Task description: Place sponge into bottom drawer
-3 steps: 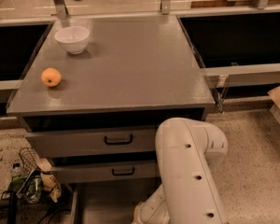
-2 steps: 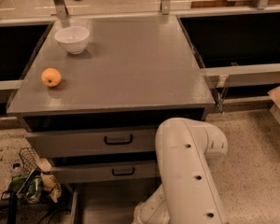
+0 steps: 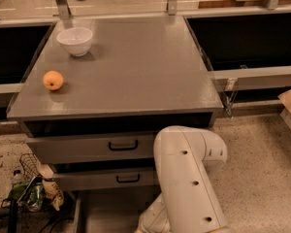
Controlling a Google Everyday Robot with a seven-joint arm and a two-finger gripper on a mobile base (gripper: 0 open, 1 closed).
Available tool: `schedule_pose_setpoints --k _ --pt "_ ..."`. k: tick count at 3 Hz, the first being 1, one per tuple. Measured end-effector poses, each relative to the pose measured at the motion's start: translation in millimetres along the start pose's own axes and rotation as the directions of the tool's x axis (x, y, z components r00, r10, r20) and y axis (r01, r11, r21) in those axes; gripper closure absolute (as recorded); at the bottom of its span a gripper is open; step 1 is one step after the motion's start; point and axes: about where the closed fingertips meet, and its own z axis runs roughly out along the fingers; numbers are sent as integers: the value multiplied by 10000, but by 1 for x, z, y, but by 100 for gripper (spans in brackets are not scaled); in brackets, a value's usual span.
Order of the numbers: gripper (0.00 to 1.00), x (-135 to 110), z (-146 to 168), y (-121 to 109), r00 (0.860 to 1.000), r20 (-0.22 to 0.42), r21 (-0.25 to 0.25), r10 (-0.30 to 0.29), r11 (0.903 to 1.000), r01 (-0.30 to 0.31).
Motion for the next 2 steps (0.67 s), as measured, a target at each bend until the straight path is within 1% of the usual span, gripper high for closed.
schedule_pose_setpoints --k 1,2 --pt "100 -1 10 -18 9990 -122 61 429 9991 -428" --pt "100 -1 10 -18 9990 -122 61 429 9991 -428"
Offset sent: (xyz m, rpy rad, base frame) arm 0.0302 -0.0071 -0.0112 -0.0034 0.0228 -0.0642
